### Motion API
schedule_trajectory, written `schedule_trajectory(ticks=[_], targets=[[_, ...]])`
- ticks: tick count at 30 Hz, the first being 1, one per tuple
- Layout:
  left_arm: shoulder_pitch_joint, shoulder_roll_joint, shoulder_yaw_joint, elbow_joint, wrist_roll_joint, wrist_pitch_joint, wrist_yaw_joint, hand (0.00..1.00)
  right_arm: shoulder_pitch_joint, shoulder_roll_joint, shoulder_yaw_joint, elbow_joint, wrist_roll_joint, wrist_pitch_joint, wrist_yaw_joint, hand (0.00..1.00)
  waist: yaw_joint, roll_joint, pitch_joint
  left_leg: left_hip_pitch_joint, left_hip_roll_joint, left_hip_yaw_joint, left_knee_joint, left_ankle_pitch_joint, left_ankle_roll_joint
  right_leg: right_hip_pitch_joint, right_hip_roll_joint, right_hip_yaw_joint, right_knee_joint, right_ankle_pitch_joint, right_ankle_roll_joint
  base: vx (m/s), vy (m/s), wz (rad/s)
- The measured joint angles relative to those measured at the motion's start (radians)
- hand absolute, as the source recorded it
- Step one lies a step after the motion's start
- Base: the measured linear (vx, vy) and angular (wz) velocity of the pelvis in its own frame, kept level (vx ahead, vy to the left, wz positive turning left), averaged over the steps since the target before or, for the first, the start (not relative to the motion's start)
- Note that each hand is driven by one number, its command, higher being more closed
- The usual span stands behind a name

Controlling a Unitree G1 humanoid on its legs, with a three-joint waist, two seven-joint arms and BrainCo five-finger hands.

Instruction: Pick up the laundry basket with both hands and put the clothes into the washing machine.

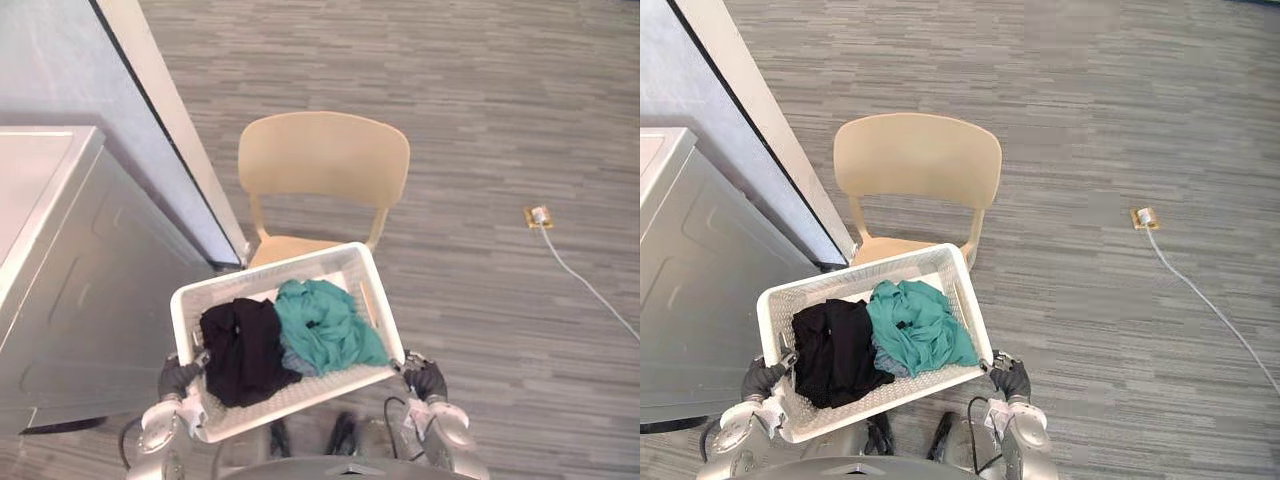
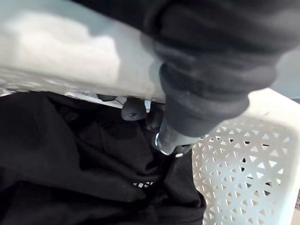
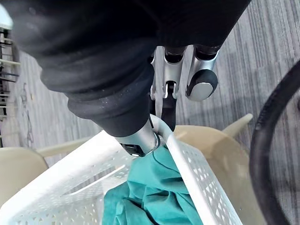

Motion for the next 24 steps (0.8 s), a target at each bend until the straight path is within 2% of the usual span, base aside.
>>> schedule_trajectory(ticks=[2,4,11,14,19,22,24], targets=[[0.002,-0.022,0.019,-0.006,0.009,0.000,0.000,1.00,0.010,-0.009,0.016,-0.048,-0.001,0.001,0.004,1.00,0.003,-0.001,0.001,0.004,0.002,0.004,-0.055,0.030,-0.002,0.008,0.027,0.001,-0.068,0.042,-0.006,0.00,-0.011,-0.06],[0.003,-0.033,0.022,-0.008,0.008,0.000,0.001,1.00,0.000,-0.010,0.016,-0.064,-0.001,0.000,0.005,1.00,0.007,-0.004,0.002,0.002,-0.003,0.008,-0.088,0.050,-0.001,-0.001,0.031,0.001,-0.088,0.058,-0.007,0.00,-0.003,-0.02],[-0.025,-0.025,0.074,-0.048,0.008,0.000,0.009,1.00,-0.056,-0.020,0.054,-0.101,0.000,0.001,0.009,1.00,0.023,0.001,0.008,-0.066,-0.022,0.003,-0.158,0.106,0.006,-0.091,0.025,-0.008,-0.099,0.076,-0.009,0.00,0.019,0.04],[-0.074,-0.018,0.081,-0.028,0.006,-0.002,0.018,1.00,-0.128,-0.030,0.056,-0.092,0.000,0.003,0.002,1.00,0.026,0.009,0.045,-0.073,-0.025,0.002,-0.164,0.117,0.008,-0.098,0.024,-0.010,-0.103,0.083,-0.009,0.00,0.009,0.03],[-0.281,0.075,0.006,0.187,-0.025,-0.014,0.021,1.00,-0.299,-0.095,0.053,0.023,0.004,0.003,-0.046,1.00,0.022,0.018,0.086,-0.123,-0.031,0.006,-0.194,0.167,0.003,-0.152,0.029,0.003,-0.135,0.129,-0.020,-0.05,0.015,-0.06],[-0.399,0.116,-0.034,0.289,-0.027,-0.014,0.022,1.00,-0.389,-0.123,0.048,0.109,0.012,0.002,-0.084,1.00,0.005,0.019,0.127,-0.128,-0.031,0.016,-0.194,0.168,0.004,-0.161,0.033,0.028,-0.149,0.152,-0.019,-0.08,0.020,-0.21],[-0.466,0.143,-0.056,0.347,-0.028,-0.015,0.025,1.00,-0.426,-0.125,0.045,0.125,0.020,-0.001,-0.103,1.00,-0.003,0.019,0.133,-0.144,-0.031,0.030,-0.193,0.172,0.005,-0.175,0.039,0.046,-0.177,0.181,-0.019,-0.08,0.041,-0.27]])
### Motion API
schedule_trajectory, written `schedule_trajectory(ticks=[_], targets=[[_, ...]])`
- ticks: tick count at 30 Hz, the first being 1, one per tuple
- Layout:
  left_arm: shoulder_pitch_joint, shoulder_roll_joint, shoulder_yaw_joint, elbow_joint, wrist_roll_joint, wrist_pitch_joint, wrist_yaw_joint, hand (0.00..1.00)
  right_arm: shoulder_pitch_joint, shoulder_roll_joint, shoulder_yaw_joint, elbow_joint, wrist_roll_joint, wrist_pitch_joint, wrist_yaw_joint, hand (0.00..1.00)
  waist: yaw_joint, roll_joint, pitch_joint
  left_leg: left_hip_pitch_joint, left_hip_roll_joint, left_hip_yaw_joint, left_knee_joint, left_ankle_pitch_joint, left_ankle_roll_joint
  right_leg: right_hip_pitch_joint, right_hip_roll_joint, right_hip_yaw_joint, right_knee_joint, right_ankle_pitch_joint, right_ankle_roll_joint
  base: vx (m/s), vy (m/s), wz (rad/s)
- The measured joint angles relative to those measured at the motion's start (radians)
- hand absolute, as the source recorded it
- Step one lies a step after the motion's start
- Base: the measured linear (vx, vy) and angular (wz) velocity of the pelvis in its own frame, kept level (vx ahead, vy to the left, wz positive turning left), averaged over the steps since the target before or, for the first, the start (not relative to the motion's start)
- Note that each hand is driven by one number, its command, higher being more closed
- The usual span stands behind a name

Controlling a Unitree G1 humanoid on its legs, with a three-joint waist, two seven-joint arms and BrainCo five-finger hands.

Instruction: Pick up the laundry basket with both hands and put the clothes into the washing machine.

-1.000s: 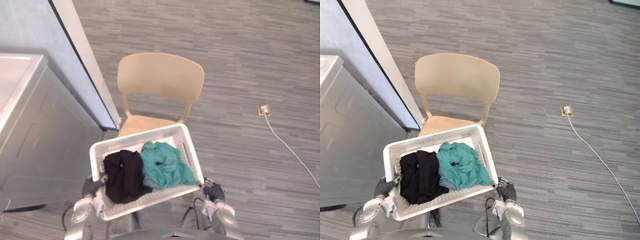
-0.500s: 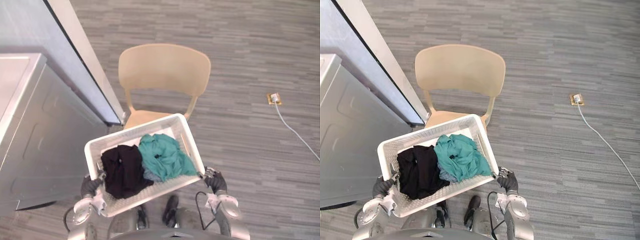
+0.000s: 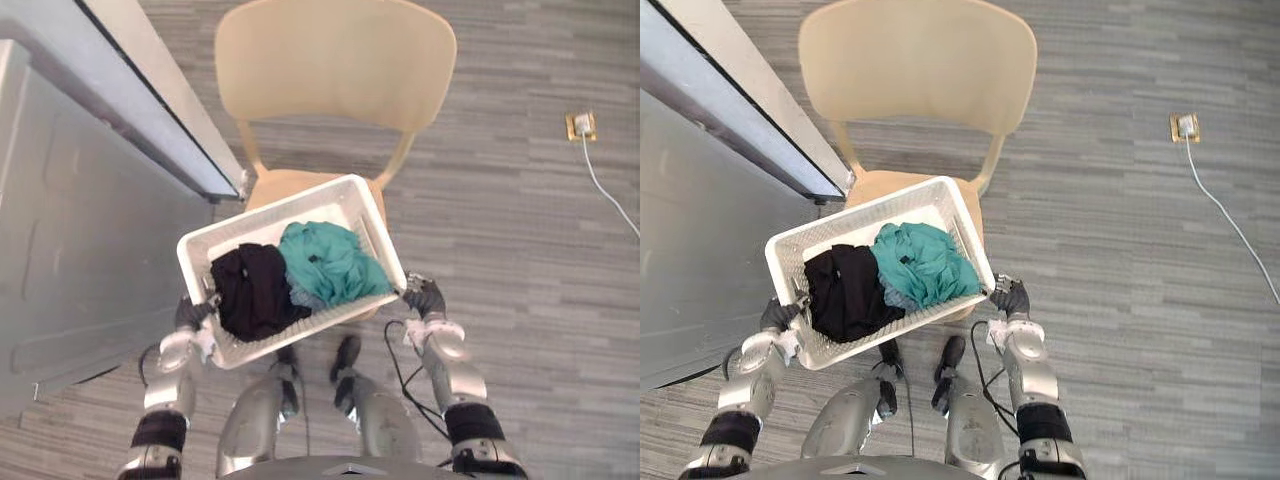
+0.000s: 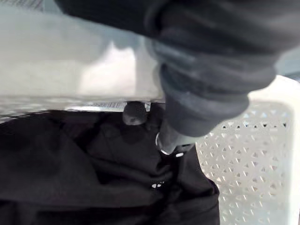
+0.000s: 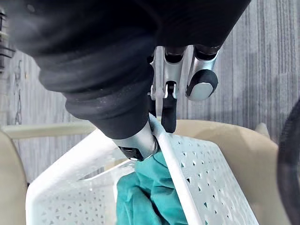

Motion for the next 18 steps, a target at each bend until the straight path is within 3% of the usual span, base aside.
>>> schedule_trajectory(ticks=[5,10,11,12,18], targets=[[-0.128,0.066,-0.050,0.060,0.004,-0.002,0.017,1.00,-0.084,-0.003,-0.002,0.061,0.003,-0.027,-0.027,1.00,-0.011,-0.004,0.028,-0.014,-0.002,0.007,0.000,0.009,0.001,-0.014,0.005,0.035,-0.031,0.039,0.000,-0.08,0.029,-0.16],[-0.179,0.075,-0.049,0.103,0.023,-0.010,0.022,1.00,-0.162,-0.002,-0.014,0.131,0.040,-0.047,-0.050,1.00,-0.007,-0.003,0.037,-0.030,-0.004,0.020,-0.036,0.028,0.008,-0.047,0.021,0.076,-0.073,0.092,-0.003,-0.11,0.011,-0.20],[-0.186,0.075,-0.051,0.124,0.032,-0.010,0.022,0.00,-0.171,-0.003,-0.016,0.138,0.040,-0.048,-0.050,1.00,-0.004,-0.004,0.040,-0.030,-0.004,0.029,-0.042,0.032,0.013,-0.054,0.022,0.087,-0.075,0.099,-0.002,-0.15,0.011,-0.33],[-0.188,0.075,-0.051,0.132,0.039,-0.010,0.022,0.00,-0.173,-0.001,-0.017,0.139,0.040,-0.048,-0.050,0.00,-0.005,-0.004,0.044,-0.030,-0.006,0.032,-0.049,0.036,0.016,-0.058,0.023,0.093,-0.076,0.104,-0.002,-0.09,0.006,-0.15],[-0.209,0.079,-0.046,0.148,0.113,-0.010,0.063,0.00,-0.173,-0.001,-0.032,0.180,0.042,-0.047,-0.050,0.00,-0.006,-0.004,0.057,-0.029,-0.009,0.032,-0.069,0.055,0.024,-0.061,0.025,0.095,-0.089,0.122,-0.002,-0.05,-0.006,-0.01]])
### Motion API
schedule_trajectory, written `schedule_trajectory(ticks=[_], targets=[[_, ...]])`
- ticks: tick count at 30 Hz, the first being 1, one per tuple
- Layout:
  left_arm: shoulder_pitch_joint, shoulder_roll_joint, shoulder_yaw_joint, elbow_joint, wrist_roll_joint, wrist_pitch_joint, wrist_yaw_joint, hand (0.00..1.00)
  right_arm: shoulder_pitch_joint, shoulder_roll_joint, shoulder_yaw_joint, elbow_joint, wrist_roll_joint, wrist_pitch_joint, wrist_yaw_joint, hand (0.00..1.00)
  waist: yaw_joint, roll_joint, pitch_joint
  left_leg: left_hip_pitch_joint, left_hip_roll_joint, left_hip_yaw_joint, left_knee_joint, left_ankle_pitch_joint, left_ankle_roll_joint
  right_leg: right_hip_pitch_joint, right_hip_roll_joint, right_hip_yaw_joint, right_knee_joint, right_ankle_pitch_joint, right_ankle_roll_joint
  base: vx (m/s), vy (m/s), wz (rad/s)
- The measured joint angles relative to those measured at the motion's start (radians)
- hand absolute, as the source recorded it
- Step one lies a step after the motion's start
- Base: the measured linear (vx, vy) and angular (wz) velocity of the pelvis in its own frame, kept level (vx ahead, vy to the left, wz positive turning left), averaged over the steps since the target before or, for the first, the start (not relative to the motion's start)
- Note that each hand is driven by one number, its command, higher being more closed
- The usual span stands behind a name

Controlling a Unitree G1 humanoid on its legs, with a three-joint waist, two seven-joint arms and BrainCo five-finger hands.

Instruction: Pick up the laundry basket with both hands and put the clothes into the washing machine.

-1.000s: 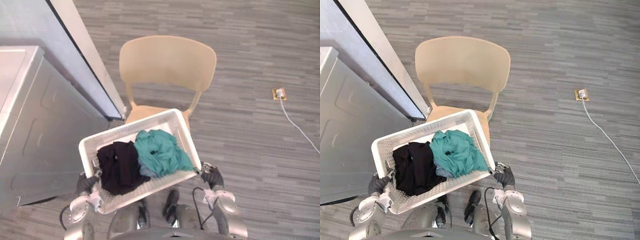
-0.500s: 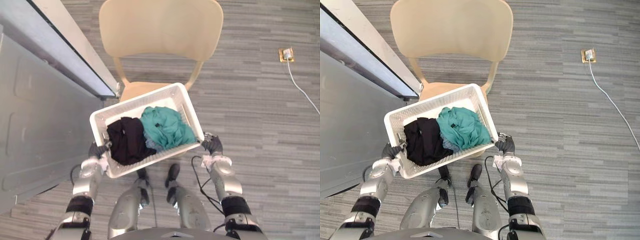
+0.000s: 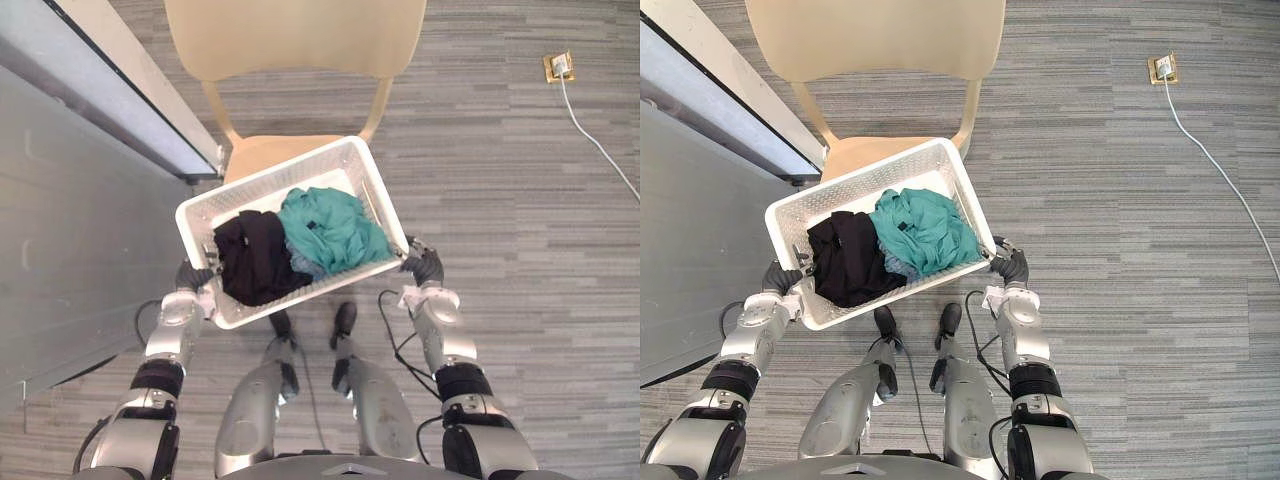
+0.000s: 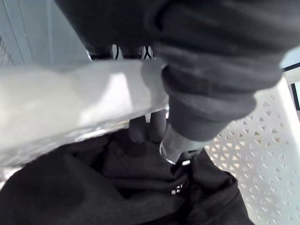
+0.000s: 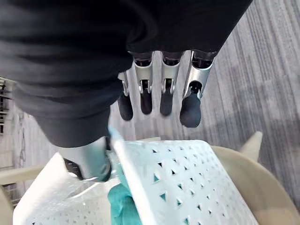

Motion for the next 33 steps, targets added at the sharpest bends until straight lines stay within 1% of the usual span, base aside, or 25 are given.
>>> schedule_trajectory(ticks=[4,7,10,14,18,24,28,29,30,31,33], targets=[[-0.003,0.013,0.004,0.000,0.002,0.000,0.022,0.00,0.000,0.005,-0.005,0.016,0.000,0.007,-0.002,0.00,0.001,0.000,0.000,0.000,-0.001,0.000,0.000,0.000,0.000,0.000,0.000,0.000,-0.001,0.000,0.000,0.00,0.000,0.00],[0.009,0.011,0.010,-0.033,0.014,-0.003,0.040,0.00,0.005,0.007,-0.007,0.014,0.000,0.010,-0.011,0.00,0.002,0.000,0.000,0.001,-0.001,0.000,0.000,0.000,0.000,0.002,0.000,0.001,-0.003,0.000,0.000,0.04,-0.009,-0.01],[0.027,0.002,0.057,-0.086,0.018,-0.007,0.046,0.00,0.019,0.008,-0.012,-0.005,0.000,0.026,-0.013,0.00,0.006,0.000,0.000,0.008,-0.002,0.000,0.000,0.001,0.000,0.008,0.000,0.003,-0.006,0.000,0.000,0.03,-0.009,-0.03],[0.048,-0.007,0.082,-0.145,0.018,-0.014,0.052,0.00,0.062,0.012,-0.031,-0.015,0.000,0.027,-0.014,0.00,0.010,0.001,0.000,0.038,-0.003,-0.002,-0.003,0.000,-0.001,0.042,0.000,0.004,-0.015,0.000,0.000,0.01,-0.001,0.00],[0.078,-0.013,0.124,-0.221,0.015,-0.019,0.064,0.00,0.130,0.024,-0.058,-0.117,-0.001,0.027,-0.019,0.00,0.009,0.001,0.000,0.051,-0.004,-0.004,-0.017,0.000,-0.001,0.049,0.002,0.003,-0.015,0.000,0.001,0.00,0.000,0.00],[0.160,-0.021,0.201,-0.374,-0.029,-0.037,0.064,0.00,0.243,0.030,-0.124,-0.244,-0.009,0.026,-0.016,0.00,0.009,0.003,-0.001,0.084,-0.005,-0.005,-0.019,-0.003,-0.004,0.082,0.002,0.003,-0.019,-0.002,0.004,0.02,0.004,0.01],[0.248,-0.037,0.287,-0.483,-0.043,-0.048,0.058,0.00,0.316,0.034,-0.202,-0.296,-0.023,0.026,-0.008,0.00,0.009,0.017,-0.014,0.112,-0.006,-0.010,-0.020,-0.008,-0.003,0.123,0.005,-0.003,-0.040,-0.002,0.006,0.05,0.011,0.05],[0.274,-0.066,0.328,-0.519,-0.043,-0.051,0.054,0.00,0.347,0.043,-0.236,-0.324,-0.023,0.026,-0.008,0.00,0.009,0.028,-0.021,0.127,-0.007,-0.016,-0.020,-0.013,-0.001,0.145,0.006,-0.006,-0.050,-0.003,0.008,0.06,0.020,0.10],[0.313,-0.090,0.361,-0.552,-0.043,-0.056,0.046,0.00,0.380,0.047,-0.258,-0.344,-0.023,0.026,-0.002,0.00,0.010,0.037,-0.047,0.131,-0.008,-0.019,-0.020,-0.017,-0.001,0.151,0.007,-0.007,-0.055,-0.005,0.011,0.09,0.027,0.10],[0.332,-0.100,0.375,-0.564,-0.043,-0.056,0.040,0.00,0.398,0.048,-0.269,-0.355,-0.024,0.027,0.005,0.00,0.010,0.042,-0.061,0.132,-0.008,-0.021,-0.020,-0.019,0.000,0.155,0.007,-0.009,-0.059,-0.006,0.011,0.09,0.027,0.10],[0.408,-0.142,0.412,-0.613,-0.043,-0.057,0.030,0.00,0.452,0.061,-0.319,-0.371,-0.025,0.027,0.031,0.00,0.008,0.058,-0.089,0.166,-0.010,-0.032,-0.021,-0.029,-0.004,0.206,0.009,-0.024,-0.082,-0.008,0.016,0.10,0.027,0.15]])
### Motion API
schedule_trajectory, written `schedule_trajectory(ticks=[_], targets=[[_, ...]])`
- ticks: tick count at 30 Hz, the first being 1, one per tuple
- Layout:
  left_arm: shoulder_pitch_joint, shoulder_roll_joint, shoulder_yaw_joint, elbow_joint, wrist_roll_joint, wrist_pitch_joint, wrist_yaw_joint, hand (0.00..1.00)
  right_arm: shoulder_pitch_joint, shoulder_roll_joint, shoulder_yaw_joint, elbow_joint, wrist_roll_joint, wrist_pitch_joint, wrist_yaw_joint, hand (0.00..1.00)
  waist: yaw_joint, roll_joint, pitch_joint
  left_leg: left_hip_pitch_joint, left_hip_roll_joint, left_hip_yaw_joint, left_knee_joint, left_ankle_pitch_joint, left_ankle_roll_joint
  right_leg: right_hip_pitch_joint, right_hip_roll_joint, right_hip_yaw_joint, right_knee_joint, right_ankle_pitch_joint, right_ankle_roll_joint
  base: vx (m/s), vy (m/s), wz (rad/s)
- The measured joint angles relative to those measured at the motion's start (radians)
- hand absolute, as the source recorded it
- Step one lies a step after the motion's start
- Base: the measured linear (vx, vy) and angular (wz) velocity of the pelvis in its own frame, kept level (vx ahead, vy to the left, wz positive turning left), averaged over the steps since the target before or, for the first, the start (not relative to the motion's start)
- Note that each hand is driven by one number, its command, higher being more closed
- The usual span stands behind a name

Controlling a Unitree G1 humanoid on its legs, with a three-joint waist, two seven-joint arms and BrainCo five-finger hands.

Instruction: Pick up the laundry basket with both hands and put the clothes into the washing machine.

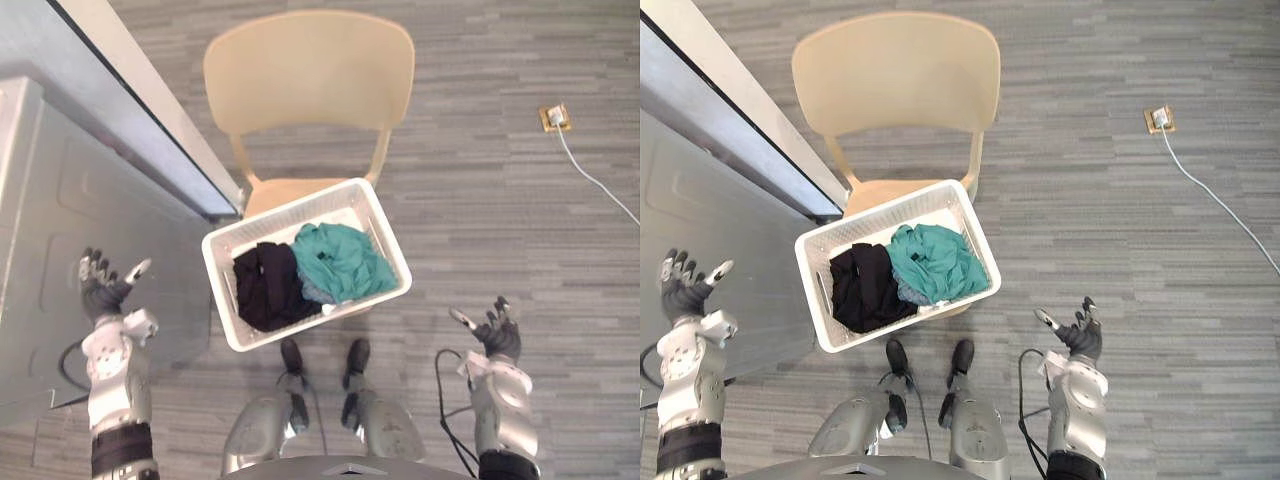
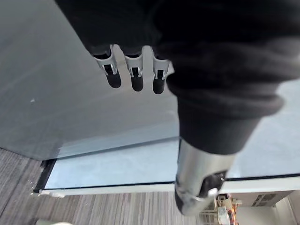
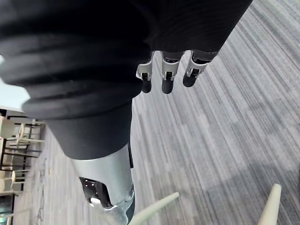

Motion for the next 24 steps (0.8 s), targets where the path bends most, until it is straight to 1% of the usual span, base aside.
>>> schedule_trajectory(ticks=[1,2,4,5,6,7,8,10,12,13,16,17,18,19,21,22,24], targets=[[0.018,-0.012,0.009,-0.012,0.001,-0.001,-0.004,0.00,0.011,0.008,-0.013,-0.001,0.000,0.000,0.003,0.00,0.000,0.002,-0.008,0.007,0.000,-0.002,0.000,-0.002,0.000,0.009,0.001,-0.003,-0.003,-0.001,0.001,0.06,0.015,0.13],[0.056,-0.038,0.026,-0.031,0.001,-0.001,-0.015,0.00,0.036,0.029,-0.034,-0.010,-0.001,0.001,0.007,0.00,0.001,0.004,-0.032,0.014,0.001,-0.005,0.000,-0.007,-0.001,0.021,0.003,-0.006,-0.011,-0.003,0.004,0.06,0.009,0.09],[0.118,-0.075,0.029,-0.047,0.002,-0.001,-0.033,0.00,0.076,0.059,-0.052,-0.034,-0.009,0.002,0.025,0.00,0.001,0.007,-0.051,0.033,0.001,-0.010,-0.001,-0.011,-0.002,0.047,0.004,-0.011,-0.021,-0.004,0.005,0.06,0.013,0.07],[0.132,-0.087,0.029,-0.047,0.003,0.000,-0.037,0.00,0.083,0.066,-0.053,-0.033,-0.012,0.004,0.030,0.00,0.001,0.007,-0.059,0.035,0.001,-0.010,-0.001,-0.012,-0.003,0.050,0.005,-0.011,-0.021,-0.004,0.005,0.00,0.000,0.00],[0.156,-0.116,0.029,-0.047,0.008,0.002,-0.041,0.00,0.100,0.079,-0.051,-0.033,-0.011,0.008,0.042,0.00,0.002,0.006,-0.075,0.037,0.001,-0.009,-0.001,-0.013,-0.003,0.053,0.005,-0.012,-0.021,-0.004,0.006,0.00,0.000,0.00],[0.171,-0.148,0.023,-0.047,0.018,0.003,-0.044,0.00,0.114,0.094,-0.046,-0.034,-0.011,0.012,0.045,0.00,0.003,0.006,-0.078,0.051,0.002,-0.008,-0.001,-0.015,-0.004,0.067,0.004,-0.015,-0.021,-0.005,0.006,0.01,0.034,0.04],[0.179,-0.163,0.019,-0.047,0.018,0.004,-0.045,0.00,0.122,0.103,-0.038,-0.035,-0.011,0.016,0.045,0.00,0.004,0.006,-0.078,0.060,0.003,-0.002,-0.001,-0.017,-0.004,0.077,0.004,-0.018,-0.021,-0.006,0.007,-0.02,0.043,0.05],[0.210,-0.170,-0.004,-0.042,0.011,0.015,-0.064,0.00,0.158,0.124,0.002,-0.037,-0.008,0.024,0.046,0.00,0.007,-0.001,-0.094,0.072,0.005,0.004,-0.006,-0.037,-0.005,0.098,0.004,-0.027,-0.021,-0.012,0.010,-0.04,0.041,0.06],[0.241,-0.174,-0.026,-0.027,-0.009,0.017,-0.076,0.00,0.209,0.134,0.068,-0.031,0.003,0.037,0.047,0.00,0.007,-0.014,-0.132,0.099,0.020,0.067,0.004,-0.057,-0.001,0.120,-0.004,-0.040,0.000,-0.031,0.020,0.02,0.055,0.14],[0.242,-0.174,-0.026,-0.021,-0.011,0.017,-0.078,0.00,0.212,0.135,0.073,-0.029,0.003,0.038,0.047,0.00,0.007,-0.016,-0.136,0.100,0.021,0.068,0.010,-0.059,-0.002,0.120,-0.005,-0.040,0.006,-0.034,0.021,0.04,0.060,0.06],[0.244,-0.175,-0.023,0.116,-0.053,0.029,-0.078,0.00,0.218,0.137,0.102,0.009,0.004,0.046,0.046,0.00,0.014,-0.032,-0.162,0.128,0.024,0.075,0.049,-0.088,-0.002,0.148,-0.017,-0.040,0.042,-0.060,0.029,0.05,0.048,-0.03],[0.244,-0.175,-0.022,0.211,-0.058,0.040,-0.078,0.00,0.214,0.136,0.103,0.074,0.006,0.047,0.044,0.00,0.016,-0.045,-0.190,0.133,0.024,0.073,0.059,-0.096,-0.005,0.153,-0.022,-0.043,0.052,-0.071,0.034,0.05,0.035,0.04],[0.242,-0.175,-0.022,0.254,-0.057,0.043,-0.078,0.00,0.210,0.134,0.103,0.108,0.012,0.048,0.043,0.00,0.018,-0.050,-0.200,0.137,0.024,0.074,0.059,-0.102,-0.010,0.153,-0.023,-0.043,0.057,-0.077,0.033,0.06,0.034,0.01],[0.229,-0.176,-0.022,0.326,-0.057,0.050,-0.078,0.00,0.198,0.134,0.104,0.162,0.019,0.048,0.041,0.00,0.021,-0.058,-0.205,0.147,0.023,0.078,0.058,-0.103,-0.012,0.157,-0.027,-0.041,0.068,-0.084,0.034,0.06,0.023,-0.01],[0.185,-0.178,-0.019,0.549,-0.043,0.074,-0.078,0.00,0.158,0.132,0.087,0.323,0.022,0.053,0.038,0.00,0.027,-0.073,-0.220,0.170,0.018,0.075,0.053,-0.100,-0.008,0.173,-0.033,-0.043,0.083,-0.098,0.041,0.06,0.031,0.03],[0.174,-0.178,-0.018,0.598,-0.030,0.079,-0.078,0.00,0.146,0.130,0.075,0.361,0.023,0.057,0.038,0.00,0.028,-0.076,-0.227,0.172,0.016,0.072,0.049,-0.100,-0.008,0.174,-0.034,-0.043,0.083,-0.099,0.042,0.05,0.029,0.08],[0.130,-0.174,-0.016,0.786,0.032,0.090,-0.076,0.00,0.086,0.132,0.002,0.545,0.024,0.066,0.038,0.00,0.029,-0.082,-0.238,0.199,0.005,0.059,0.006,-0.078,-0.009,0.184,-0.035,-0.045,0.080,-0.103,0.048,0.05,0.027,0.10]])
